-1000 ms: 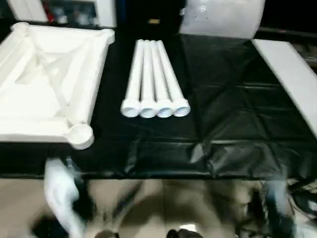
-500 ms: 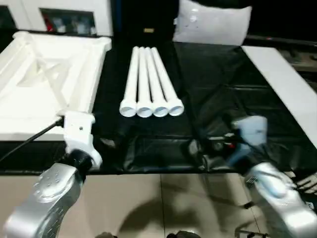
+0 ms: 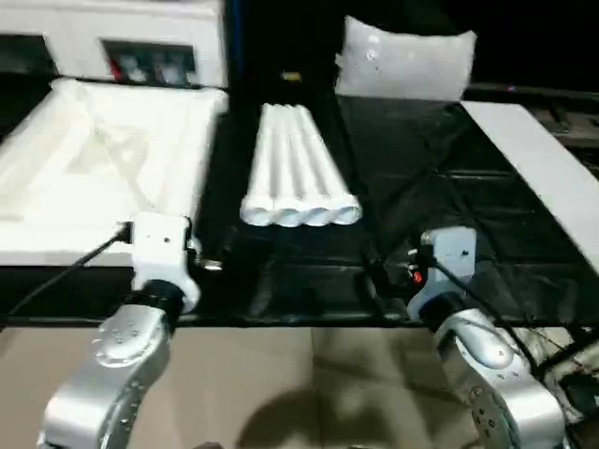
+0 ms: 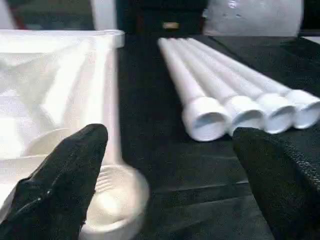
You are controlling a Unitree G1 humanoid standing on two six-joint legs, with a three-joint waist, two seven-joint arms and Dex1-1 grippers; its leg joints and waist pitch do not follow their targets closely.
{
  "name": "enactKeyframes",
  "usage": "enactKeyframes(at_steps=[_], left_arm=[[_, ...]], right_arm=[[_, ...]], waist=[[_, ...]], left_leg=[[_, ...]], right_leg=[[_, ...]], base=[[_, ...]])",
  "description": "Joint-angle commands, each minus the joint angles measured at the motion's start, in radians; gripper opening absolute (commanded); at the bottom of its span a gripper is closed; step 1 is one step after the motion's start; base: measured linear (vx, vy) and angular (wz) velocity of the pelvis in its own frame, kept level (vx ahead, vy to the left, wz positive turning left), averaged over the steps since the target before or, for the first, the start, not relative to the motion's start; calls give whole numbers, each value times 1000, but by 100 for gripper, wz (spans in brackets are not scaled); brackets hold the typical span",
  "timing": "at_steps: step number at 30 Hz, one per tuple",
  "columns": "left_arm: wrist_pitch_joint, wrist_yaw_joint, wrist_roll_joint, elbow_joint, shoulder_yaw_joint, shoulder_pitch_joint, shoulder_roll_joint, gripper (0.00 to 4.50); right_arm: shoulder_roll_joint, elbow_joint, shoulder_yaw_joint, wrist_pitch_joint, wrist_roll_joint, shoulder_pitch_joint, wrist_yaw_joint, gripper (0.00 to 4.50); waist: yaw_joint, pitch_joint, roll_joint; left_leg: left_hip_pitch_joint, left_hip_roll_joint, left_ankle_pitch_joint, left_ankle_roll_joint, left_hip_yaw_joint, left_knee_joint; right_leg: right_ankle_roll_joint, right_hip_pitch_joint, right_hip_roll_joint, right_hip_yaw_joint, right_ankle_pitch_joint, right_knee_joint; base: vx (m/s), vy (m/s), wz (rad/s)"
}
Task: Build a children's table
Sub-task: Move to table
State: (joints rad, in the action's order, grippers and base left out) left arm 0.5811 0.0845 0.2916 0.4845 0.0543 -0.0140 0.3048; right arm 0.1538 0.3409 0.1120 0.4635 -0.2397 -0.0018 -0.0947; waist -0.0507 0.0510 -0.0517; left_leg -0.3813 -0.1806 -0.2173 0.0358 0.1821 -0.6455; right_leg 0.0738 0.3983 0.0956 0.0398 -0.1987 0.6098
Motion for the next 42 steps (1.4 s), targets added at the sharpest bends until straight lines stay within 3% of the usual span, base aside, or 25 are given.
enactKeyframes(at_steps=[1, 12, 14, 16, 17, 18, 19, 20, 21, 23, 24, 25, 26, 27, 28, 30, 32, 34, 35, 36, 37, 38, 39, 41, 42], left_arm=[[3, 19, -14, -12, -4, -7, -7, 447], [11, 3, -48, -16, 3, -3, -32, 447], [12, -4, -53, -17, 2, -4, -35, 447], [12, -10, -55, -16, -2, -5, -40, 447], [12, -10, -55, -16, -2, -5, -40, 447], [-2, -13, -58, -17, -3, -5, -42, 447], [6, -19, -57, -14, -1, -5, -39, 447], [18, -23, -58, -11, 4, -6, -34, 447], [6, -35, -64, -3, 13, -3, -28, 447], [-1, -46, -62, 6, 17, 1, -28, 447], [10, -44, -59, 11, 12, 5, -34, 447], [10, -44, -59, 11, 12, 5, -34, 447], [12, -43, -59, 12, 10, 6, -36, 447], [14, -48, -70, 14, 14, 4, -29, 447], [15, -49, -73, 15, 15, 5, -27, 447], [18, -47, -71, 20, 8, 8, -31, 447], [22, -44, -68, 21, 2, 12, -30, 447], [15, -46, -71, 18, -4, 17, -35, 447], [21, -48, -65, 17, -10, 19, -44, 447], [17, -55, -58, 16, -15, 21, -52, 447], [16, -57, -56, 16, -16, 20, -53, 447], [13, -56, -57, 17, -16, 21, -54, 447], [12, -57, -61, 19, -16, 25, -56, 447], [11, -57, -68, 23, -14, 31, -58, 447], [12, -57, -70, 24, -12, 34, -58, 447]], right_arm=[[1, 0, 1, 16, 3, -15, 1, 450], [5, -25, 11, 12, 39, -21, -4, 450], [9, -22, 16, 13, 40, -18, -11, 450], [10, -22, 19, 12, 49, -18, -14, 450], [10, -22, 19, 12, 49, -18, -14, 450], [4, -22, 13, 17, 43, -20, -13, 450], [-1, -22, 9, 19, 42, -21, -11, 450], [-7, -23, 3, 20, 38, -23, -8, 450], [-15, -24, -3, 25, 31, -26, -8, 450], [-19, -26, -5, 31, 28, -29, -7, 450], [-22, -27, -5, 40, 21, -33, -9, 450], [-22, -27, -5, 40, 21, -33, -9, 450], [-23, -27, -4, 42, 19, -33, -10, 450], [-25, -28, -4, 43, 14, -35, -13, 450], [-26, -28, -3, 43, 14, -34, -14, 450], [-26, -33, 4, 37, 28, -32, -24, 450], [-29, -31, 8, 33, 36, -29, -28, 450], [-31, -30, 10, 33, 37, -29, -29, 450], [-28, -29, 12, 34, 39, -31, -31, 450], [-20, -28, 15, 34, 42, -32, -36, 450], [-17, -28, 16, 34, 43, -33, -38, 450], [-14, -30, 15, 30, 44, -34, -40, 450], [-11, -34, 13, 23, 48, -35, -42, 450], [-8, -39, 8, 18, 50, -37, -46, 450], [-6, -40, 6, 18, 49, -39, -47, 450]], waist=[[13, -62, 13], [85, -29, 26], [99, -30, -2], [122, -14, -20], [122, -14, -20], [169, 7, 15], [239, 53, 88], [182, 72, 76], [129, 85, 97], [124, -27, 58], [159, -118, -58], [140, -91, -40], [58, -61, -8], [84, -60, 53], [94, -51, 76], [65, -49, 78], [38, -59, 30], [31, -49, -3], [37, -27, -4], [60, -3, 55], [87, 5, 92], [62, 34, 118], [14, 23, 96], [57, -76, -26], [72, -57, -26]], left_leg=[[27, -4, -84, -220, 11, 82], [0, -7, -639, -22, 37, 226], [37, 9, -670, 47, 53, 129], [61, -3, -409, -5, -77, -99], [61, -3, -409, -5, -77, -99], [96, -1, -337, 49, -174, -166], [-78, 24, -1080, 168, -111, 246], [-196, 157, -1267, 323, -1, 280], [-192, 173, -1334, 403, 65, 326], [-175, 117, -852, 494, 63, 259], [44, 3, -23, 204, -140, -134], [-62, 17, 5, 128, -157, -124], [-57, 2, 36, 103, -169, -61], [55, -166, 40, 156, -279, 7], [37, -109, 78, 219, -278, 68], [-7, 28, 22, 541, -117, 175], [-10, 32, -303, 553, -110, 171], [52, -8, -85, 136, -191, -103], [10, -27, -59, 92, -208, -125], [46, -76, -211, 195, -325, -134], [7, -47, -607, 287, -333, 36], [-148, 60, -1222, 442, -248, 274], [-172, 94, -1176, 332, -172, 278], [-21, 65, -469, 354, -145, 6], [-35, 36, -78, 136, -170, -144]], right_leg=[[-175, -18, 14, 10, -223, -80], [-22, -53, 13, -139, -236, -8], [-26, -14, 85, -108, -606, -133], [31, -51, 307, -51, -916, -279], [31, -51, 307, -51, -916, -279], [4, -86, 325, -191, -898, -282], [-59, -215, 58, -390, -594, 31], [-93, -306, -42, -355, -306, 149], [-98, -279, -85, -376, -203, 179], [-135, -338, -29, -285, -426, 148], [-112, -78, 256, -109, -716, -88], [-244, -196, 227, -67, -493, -84], [-402, -212, 129, -102, -69, -43], [-284, -138, 85, -132, 1, 99], [-237, -109, 26, -151, -18, 156], [-35, -82, -80, -174, -71, 172], [-118, -70, 20, -138, -132, 58], [-201, -26, 273, 0, -377, -132], [-276, -59, 307, 5, -409, -150], [-236, -85, 206, -140, -419, -38], [-163, -91, 79, -184, -376, 106], [-104, -156, -46, -202, -249, 237], [-140, -192, -68, -202, -308, 251], [-191, -69, 119, -103, -610, 68], [-271, -101, 233, -38, -600, -113]], base=[[-42, 158, 8], [-76, 143, 2], [-93, 16, 11], [-76, 112, -4], [-85, 168, -16], [-56, 248, -33], [8, 266, -15], [8, 266, -15], [-23, 221, 24], [-102, 82, 26], [98, -111, 4], [217, -13, 3], [217, -13, 3], [-9, 207, 14], [-104, 247, 9], [-101, 225, 8], [-135, 87, 17], [-81, 5, 12], [-62, 23, 8], [-48, 149, -25], [-114, 203, -38], [-114, 203, -38], [-170, 115, 0], [-91, -41, 19], [65, -89, 7]])
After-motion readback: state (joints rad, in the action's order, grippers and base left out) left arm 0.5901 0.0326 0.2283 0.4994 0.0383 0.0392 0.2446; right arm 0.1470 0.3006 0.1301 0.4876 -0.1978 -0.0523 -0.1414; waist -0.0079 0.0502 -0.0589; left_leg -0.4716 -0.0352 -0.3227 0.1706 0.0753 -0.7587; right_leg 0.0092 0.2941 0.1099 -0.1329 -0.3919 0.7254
